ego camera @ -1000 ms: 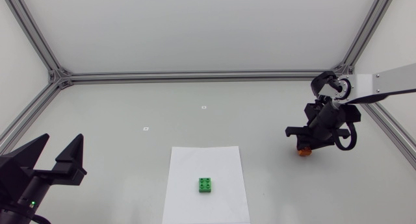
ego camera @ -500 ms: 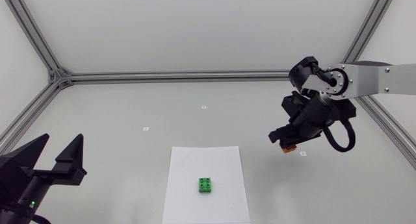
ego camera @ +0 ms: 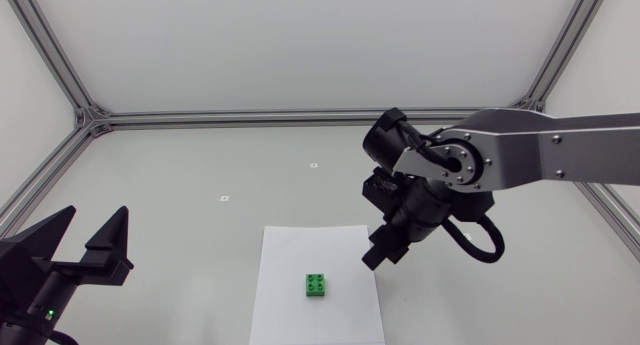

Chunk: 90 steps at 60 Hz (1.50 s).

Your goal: Pick up the orange 2x2 brick with the right arm and stack it on top of the green 2x2 brick in the center

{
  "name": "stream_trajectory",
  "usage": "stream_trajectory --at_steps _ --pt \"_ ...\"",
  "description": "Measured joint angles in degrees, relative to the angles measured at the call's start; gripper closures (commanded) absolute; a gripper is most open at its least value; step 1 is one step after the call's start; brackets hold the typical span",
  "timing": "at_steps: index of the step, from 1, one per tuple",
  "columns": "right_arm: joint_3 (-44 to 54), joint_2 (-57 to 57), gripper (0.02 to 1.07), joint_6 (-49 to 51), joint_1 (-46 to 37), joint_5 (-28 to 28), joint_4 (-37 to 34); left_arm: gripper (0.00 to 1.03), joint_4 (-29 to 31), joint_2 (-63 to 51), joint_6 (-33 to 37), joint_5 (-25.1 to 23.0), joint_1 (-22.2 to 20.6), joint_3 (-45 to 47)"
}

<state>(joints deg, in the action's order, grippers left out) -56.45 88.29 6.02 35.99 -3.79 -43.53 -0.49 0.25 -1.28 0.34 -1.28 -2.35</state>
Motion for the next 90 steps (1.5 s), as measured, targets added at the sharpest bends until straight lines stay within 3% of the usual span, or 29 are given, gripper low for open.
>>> stream_trajectory --at_steps 43,70,90 --pt "-3.98 4.70 0.84 21.16 18.21 2.25 -4.31 0.04 -0.02 0.00 0.02 0.00 0.00 0.00" --pt "-14.75 15.98 0.84 26.91 18.67 3.85 -4.31 0.04 0.00 0.00 0.00 -0.02 0.00 0.00" --pt "-17.31 18.75 0.84 29.11 17.05 3.98 -4.31 0.04 0.00 0.00 0.00 0.00 0.00 0.00"
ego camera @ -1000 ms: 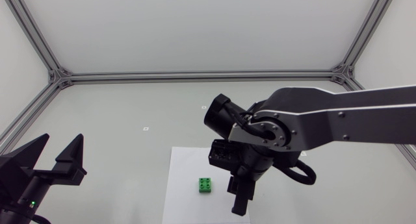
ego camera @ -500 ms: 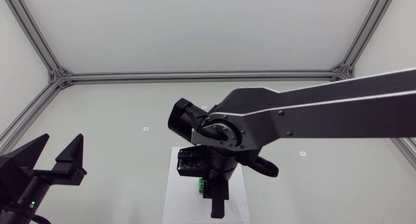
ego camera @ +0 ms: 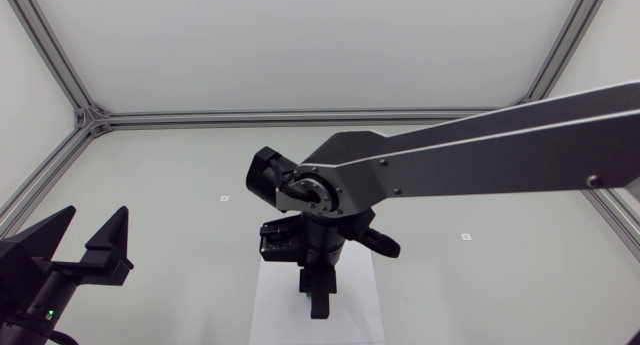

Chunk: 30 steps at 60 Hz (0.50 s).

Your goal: Pick up the orange 2x2 brick with the right arm and stack it on top of the green 2x2 brick in the center

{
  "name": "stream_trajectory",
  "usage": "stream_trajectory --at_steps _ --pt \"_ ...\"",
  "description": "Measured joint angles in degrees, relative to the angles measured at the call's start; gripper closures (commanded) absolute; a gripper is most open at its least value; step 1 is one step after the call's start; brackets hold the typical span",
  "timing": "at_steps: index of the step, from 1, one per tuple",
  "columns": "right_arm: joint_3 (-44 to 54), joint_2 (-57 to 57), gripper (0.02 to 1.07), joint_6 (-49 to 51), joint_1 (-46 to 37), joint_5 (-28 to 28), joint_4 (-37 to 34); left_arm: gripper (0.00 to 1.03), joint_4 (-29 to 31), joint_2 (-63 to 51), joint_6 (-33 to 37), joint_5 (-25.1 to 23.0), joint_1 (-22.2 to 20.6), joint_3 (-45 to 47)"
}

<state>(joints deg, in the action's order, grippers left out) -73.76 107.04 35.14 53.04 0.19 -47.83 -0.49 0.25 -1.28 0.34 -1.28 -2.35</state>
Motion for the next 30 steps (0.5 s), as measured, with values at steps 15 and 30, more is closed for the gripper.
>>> stream_trajectory --at_steps 15,30 --pt "-0.94 1.95 0.84 1.16 -1.29 0.66 0.00 0.04 0.00 0.00 0.00 -0.02 0.00 0.00" --pt "-0.94 2.16 0.84 1.16 -1.29 1.14 0.02 0.04 0.00 0.00 0.00 0.00 0.00 0.00"
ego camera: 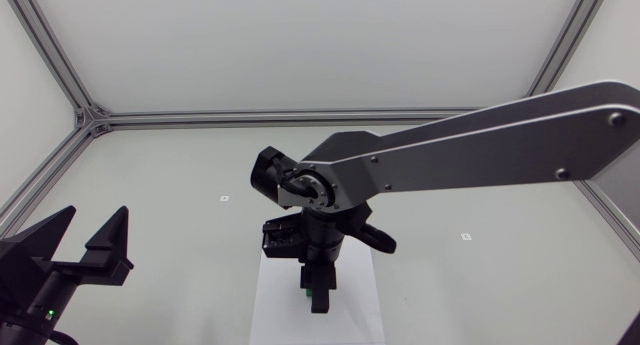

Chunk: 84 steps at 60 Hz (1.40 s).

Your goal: Pick up the orange 2x2 brick with the right arm and stack it on top of the green 2x2 brick in the center

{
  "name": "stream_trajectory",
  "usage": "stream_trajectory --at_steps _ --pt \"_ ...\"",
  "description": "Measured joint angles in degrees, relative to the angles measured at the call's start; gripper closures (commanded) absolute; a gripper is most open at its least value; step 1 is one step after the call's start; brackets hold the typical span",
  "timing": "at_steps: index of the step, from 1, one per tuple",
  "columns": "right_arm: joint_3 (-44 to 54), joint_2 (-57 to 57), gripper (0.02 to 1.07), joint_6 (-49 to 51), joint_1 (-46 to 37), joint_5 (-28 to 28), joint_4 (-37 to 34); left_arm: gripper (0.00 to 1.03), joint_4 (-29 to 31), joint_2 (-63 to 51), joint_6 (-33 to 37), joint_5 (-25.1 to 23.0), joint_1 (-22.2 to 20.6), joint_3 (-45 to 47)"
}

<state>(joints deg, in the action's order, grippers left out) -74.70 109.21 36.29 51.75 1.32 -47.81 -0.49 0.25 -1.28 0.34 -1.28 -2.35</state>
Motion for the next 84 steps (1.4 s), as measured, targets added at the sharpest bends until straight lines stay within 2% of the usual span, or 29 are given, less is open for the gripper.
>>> stream_trajectory --at_steps 84 --pt "0.15 1.14 0.85 -0.02 0.26 1.44 1.27 0.04 0.00 0.00 0.00 0.00 0.00 0.00"
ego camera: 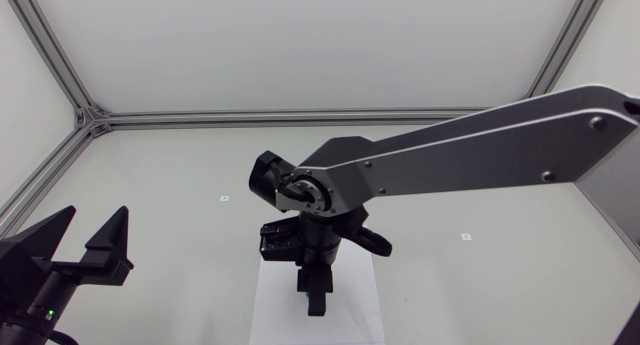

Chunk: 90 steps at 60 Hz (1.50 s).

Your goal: Pick up the orange 2x2 brick with the right arm and stack it on top of the green 2x2 brick in the center

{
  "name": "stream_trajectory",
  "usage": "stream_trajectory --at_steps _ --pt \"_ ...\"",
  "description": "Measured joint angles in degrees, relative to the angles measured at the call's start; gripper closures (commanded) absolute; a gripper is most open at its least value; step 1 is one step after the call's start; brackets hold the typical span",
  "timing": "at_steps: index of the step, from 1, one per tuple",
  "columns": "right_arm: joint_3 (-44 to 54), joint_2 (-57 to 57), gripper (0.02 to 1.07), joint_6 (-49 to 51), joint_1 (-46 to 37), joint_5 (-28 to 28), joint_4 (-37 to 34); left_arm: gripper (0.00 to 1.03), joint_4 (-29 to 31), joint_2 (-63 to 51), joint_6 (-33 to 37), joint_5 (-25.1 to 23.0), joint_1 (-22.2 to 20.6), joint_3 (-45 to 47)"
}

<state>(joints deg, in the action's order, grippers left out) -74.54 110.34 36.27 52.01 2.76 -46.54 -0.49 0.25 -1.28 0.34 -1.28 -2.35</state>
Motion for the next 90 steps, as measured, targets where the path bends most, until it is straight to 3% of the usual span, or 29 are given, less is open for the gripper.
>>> stream_trajectory --at_steps 90 --pt "1.27 -0.39 0.85 -0.70 -0.50 0.00 0.50 0.04 -0.02 0.00 0.00 0.00 0.00 0.00"
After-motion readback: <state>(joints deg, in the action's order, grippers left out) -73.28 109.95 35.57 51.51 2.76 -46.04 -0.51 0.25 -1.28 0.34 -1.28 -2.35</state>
